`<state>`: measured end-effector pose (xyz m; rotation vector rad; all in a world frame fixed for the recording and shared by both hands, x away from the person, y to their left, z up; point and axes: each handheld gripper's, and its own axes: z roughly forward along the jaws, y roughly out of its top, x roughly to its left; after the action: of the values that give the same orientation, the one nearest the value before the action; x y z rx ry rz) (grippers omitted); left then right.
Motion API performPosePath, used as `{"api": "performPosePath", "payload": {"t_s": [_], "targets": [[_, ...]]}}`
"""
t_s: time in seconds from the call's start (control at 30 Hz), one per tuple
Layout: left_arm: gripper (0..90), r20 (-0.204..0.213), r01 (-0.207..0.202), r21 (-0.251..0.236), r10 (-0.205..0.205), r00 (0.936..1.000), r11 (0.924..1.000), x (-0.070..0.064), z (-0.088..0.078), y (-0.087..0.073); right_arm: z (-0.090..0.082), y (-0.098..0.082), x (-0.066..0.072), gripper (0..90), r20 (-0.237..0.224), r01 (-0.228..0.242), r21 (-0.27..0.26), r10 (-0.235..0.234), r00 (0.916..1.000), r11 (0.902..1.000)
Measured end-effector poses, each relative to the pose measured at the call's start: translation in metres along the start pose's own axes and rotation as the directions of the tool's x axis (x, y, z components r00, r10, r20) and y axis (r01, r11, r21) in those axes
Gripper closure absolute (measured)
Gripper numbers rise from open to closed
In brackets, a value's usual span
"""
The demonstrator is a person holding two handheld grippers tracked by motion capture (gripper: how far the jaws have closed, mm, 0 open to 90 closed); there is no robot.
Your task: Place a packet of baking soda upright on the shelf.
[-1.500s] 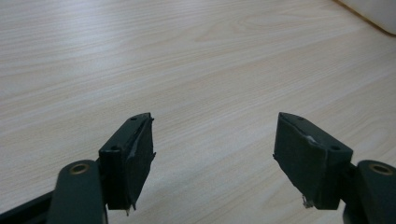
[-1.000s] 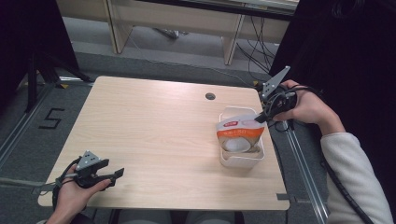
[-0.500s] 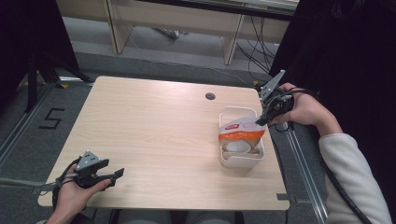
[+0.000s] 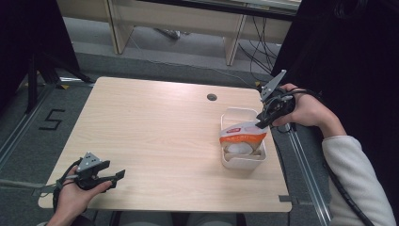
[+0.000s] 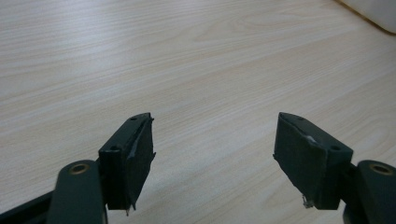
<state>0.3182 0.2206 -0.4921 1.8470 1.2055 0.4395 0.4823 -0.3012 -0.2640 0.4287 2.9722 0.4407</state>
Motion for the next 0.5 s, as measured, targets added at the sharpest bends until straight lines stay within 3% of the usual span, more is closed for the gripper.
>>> {"api": "performPosePath", "payload": {"t_s": [0.17,0.27,0.5], "targets": [[27.6,-0.002,0.000,0.000,0.000,1.0000,1.0000,0.0000,-0.0004,-0.0001,0.0000,0.0007,0.0022,87.0,-0.006,0.019,0.023,-0.019,0.9998,0.9996],[27.6,-0.001,0.000,0.000,0.000,1.0000,1.0000,0.0000,-0.0003,-0.0001,0.0031,-0.0010,0.0030,90.0,-0.012,0.037,0.034,-0.037,0.9993,0.9987],[27.6,0.000,-0.003,0.001,0.003,1.0000,1.0000,0.0000,-0.0001,0.0000,0.0070,-0.0063,0.0015,90.0,-0.009,0.024,0.057,-0.023,0.9997,0.9981]]}}
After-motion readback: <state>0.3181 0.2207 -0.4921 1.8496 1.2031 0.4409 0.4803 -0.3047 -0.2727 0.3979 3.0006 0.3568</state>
